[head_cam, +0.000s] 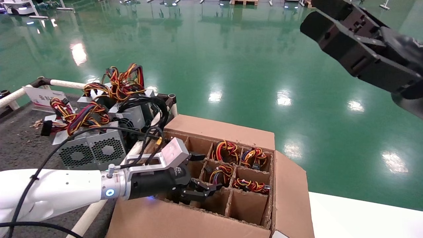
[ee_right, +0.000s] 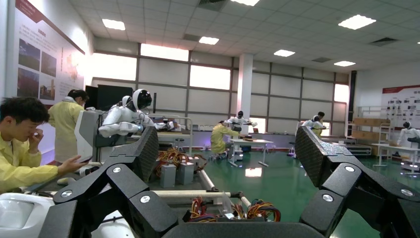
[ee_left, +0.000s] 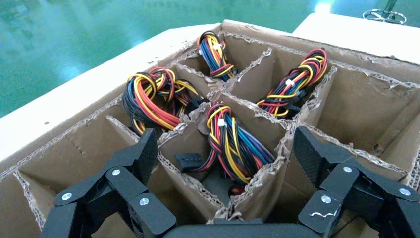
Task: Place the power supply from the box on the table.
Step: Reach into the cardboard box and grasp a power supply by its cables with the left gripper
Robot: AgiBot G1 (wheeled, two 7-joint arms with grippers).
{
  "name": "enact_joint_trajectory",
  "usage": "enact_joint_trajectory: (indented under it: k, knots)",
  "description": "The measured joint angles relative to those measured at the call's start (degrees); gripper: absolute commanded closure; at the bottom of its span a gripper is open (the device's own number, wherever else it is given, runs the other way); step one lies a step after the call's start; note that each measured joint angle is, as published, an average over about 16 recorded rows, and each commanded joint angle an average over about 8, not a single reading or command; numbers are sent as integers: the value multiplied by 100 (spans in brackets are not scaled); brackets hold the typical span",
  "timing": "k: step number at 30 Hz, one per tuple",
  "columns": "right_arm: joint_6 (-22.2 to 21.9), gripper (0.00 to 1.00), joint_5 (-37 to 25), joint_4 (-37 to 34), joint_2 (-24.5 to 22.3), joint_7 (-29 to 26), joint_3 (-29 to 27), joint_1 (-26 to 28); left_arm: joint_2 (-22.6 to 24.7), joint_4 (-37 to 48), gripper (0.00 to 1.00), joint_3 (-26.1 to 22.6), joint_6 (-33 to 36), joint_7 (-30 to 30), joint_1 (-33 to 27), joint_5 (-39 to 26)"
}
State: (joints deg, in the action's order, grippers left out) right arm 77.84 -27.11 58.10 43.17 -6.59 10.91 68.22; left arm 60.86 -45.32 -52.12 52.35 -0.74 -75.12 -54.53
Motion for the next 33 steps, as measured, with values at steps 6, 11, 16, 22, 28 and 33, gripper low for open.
enact_joint_trajectory:
  k: [6,11,16,22,28,33]
  knots:
    - [0,0,0,0,0,0,0,0,49,59,25,-105,-28,-83,-44,115]
    - [0,0,0,0,0,0,0,0,89,112,82,-189,-50,-155,-78,211]
    - [0,0,0,0,0,0,0,0,128,172,100,-269,-76,-229,-110,305]
    - [0,0,0,0,0,0,0,0,174,256,100,-357,-108,-320,-147,412]
    - [0,0,0,0,0,0,0,0,218,351,100,-435,-135,-410,-179,510]
    - [0,0,0,0,0,0,0,0,253,433,100,-493,-149,-481,-203,584]
